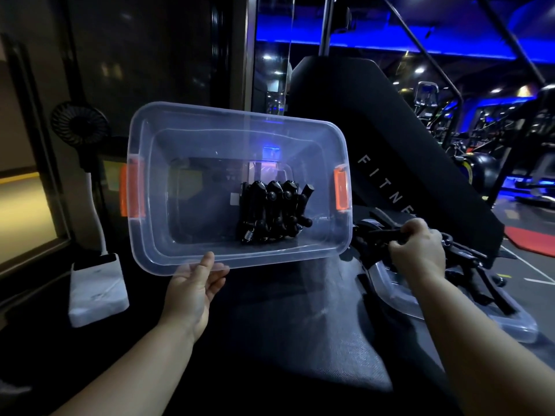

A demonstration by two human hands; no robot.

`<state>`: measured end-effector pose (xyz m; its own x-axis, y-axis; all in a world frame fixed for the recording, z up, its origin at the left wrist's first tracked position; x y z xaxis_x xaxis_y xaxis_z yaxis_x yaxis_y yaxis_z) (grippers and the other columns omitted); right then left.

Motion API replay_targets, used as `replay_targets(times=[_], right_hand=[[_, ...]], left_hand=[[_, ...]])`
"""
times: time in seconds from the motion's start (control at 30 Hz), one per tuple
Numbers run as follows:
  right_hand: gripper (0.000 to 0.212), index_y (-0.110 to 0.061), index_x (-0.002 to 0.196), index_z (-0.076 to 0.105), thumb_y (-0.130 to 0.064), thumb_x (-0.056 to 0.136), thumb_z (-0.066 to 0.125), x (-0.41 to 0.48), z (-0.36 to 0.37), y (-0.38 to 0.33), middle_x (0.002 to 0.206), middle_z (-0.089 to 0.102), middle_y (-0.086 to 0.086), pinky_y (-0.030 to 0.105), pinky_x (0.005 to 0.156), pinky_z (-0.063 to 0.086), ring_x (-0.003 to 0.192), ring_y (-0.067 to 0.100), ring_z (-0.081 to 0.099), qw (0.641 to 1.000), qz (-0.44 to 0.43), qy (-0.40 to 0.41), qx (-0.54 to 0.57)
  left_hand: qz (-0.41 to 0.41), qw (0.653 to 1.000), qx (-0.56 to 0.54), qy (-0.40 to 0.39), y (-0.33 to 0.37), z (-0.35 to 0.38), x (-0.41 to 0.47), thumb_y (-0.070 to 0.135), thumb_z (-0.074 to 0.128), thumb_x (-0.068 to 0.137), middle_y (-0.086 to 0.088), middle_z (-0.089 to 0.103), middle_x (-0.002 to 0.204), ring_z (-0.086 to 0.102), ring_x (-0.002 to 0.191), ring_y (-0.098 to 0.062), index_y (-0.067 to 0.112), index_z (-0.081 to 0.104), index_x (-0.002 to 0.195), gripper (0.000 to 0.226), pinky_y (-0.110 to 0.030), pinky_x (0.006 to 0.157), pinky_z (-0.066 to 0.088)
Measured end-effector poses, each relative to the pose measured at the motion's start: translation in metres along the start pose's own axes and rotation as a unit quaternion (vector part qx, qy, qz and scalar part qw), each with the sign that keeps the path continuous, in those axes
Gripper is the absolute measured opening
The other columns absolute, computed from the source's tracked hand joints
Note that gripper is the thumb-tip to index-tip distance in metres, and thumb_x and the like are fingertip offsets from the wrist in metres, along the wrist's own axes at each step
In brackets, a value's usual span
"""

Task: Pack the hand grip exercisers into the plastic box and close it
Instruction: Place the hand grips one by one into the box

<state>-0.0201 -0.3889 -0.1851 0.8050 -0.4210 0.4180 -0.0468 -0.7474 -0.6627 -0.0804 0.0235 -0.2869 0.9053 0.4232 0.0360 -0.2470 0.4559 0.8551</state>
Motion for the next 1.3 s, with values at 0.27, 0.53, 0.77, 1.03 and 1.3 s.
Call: replay_targets(times=[0.27, 0.53, 0.77, 1.03, 1.3], right_hand=[[0.067, -0.022, 0.136, 0.036, -0.013, 0.078, 0.069, -0.009, -0.026, -0.027, 0.097, 0.058, 0.006, 0.033, 0.070, 0.045, 0.083, 0.023, 0.057, 0.996, -0.017, -0.029, 0.084], [0.065, -0.023, 0.129, 0.051, -0.019, 0.070, 0.076, -0.019, 0.001, -0.041, 0.098, 0.061, 0.002, 0.032, 0.071, 0.053, 0.085, 0.020, 0.063, 0.990, -0.034, -0.138, -0.010], [0.085, -0.036, 0.145, 0.031, -0.018, 0.073, 0.072, -0.029, 0.018, -0.047, 0.089, 0.063, -0.001, 0.027, 0.060, 0.050, 0.068, 0.015, 0.063, 0.976, -0.058, -0.198, -0.067], [0.098, -0.033, 0.147, 0.026, -0.009, 0.069, 0.078, -0.043, 0.010, -0.062, 0.103, 0.060, 0.001, 0.019, 0.045, 0.049, 0.066, 0.013, 0.065, 0.970, -0.076, -0.230, -0.032], [0.081, -0.043, 0.136, 0.039, -0.017, 0.071, 0.080, -0.057, 0.004, -0.135, 0.086, 0.071, 0.001, 0.049, 0.062, 0.059, 0.063, 0.030, 0.071, 0.962, -0.132, -0.217, 0.097]], left_hand=[[-0.002, 1.000, 0.005, -0.001, 0.001, 0.001, -0.001, 0.023, 0.058, 0.092, -0.002, 0.070, 0.066, 0.068, 0.067, -0.010, 0.007, 0.057, 0.081, 0.019, -0.026, 0.071, 0.049], [-0.005, 1.000, 0.010, -0.004, 0.000, 0.001, -0.001, 0.024, 0.058, 0.092, -0.002, 0.070, 0.067, 0.067, 0.068, -0.010, 0.007, 0.057, 0.083, 0.019, -0.024, 0.068, 0.051], [-0.004, 1.000, 0.009, -0.006, 0.001, 0.000, -0.001, 0.024, 0.058, 0.092, -0.002, 0.070, 0.066, 0.068, 0.066, -0.009, 0.008, 0.057, 0.083, 0.018, -0.025, 0.069, 0.050], [-0.011, 1.000, -0.004, -0.013, 0.000, 0.002, -0.001, 0.024, 0.057, 0.092, -0.002, 0.070, 0.066, 0.068, 0.066, -0.009, 0.007, 0.056, 0.085, 0.018, -0.026, 0.070, 0.050], [-0.018, 1.000, -0.014, -0.011, 0.000, 0.001, -0.002, 0.025, 0.059, 0.091, -0.004, 0.070, 0.068, 0.068, 0.067, -0.010, 0.008, 0.055, 0.086, 0.018, -0.025, 0.069, 0.050]])
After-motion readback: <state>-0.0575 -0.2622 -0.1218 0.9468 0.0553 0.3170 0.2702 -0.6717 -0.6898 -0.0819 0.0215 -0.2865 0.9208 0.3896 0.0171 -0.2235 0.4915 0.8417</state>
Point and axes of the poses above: each hand's wrist, its own x-axis towards the middle knuckle, its own z-axis out of the palm, y = z × x, the point moved 9 cm from there along x, towards the middle knuckle
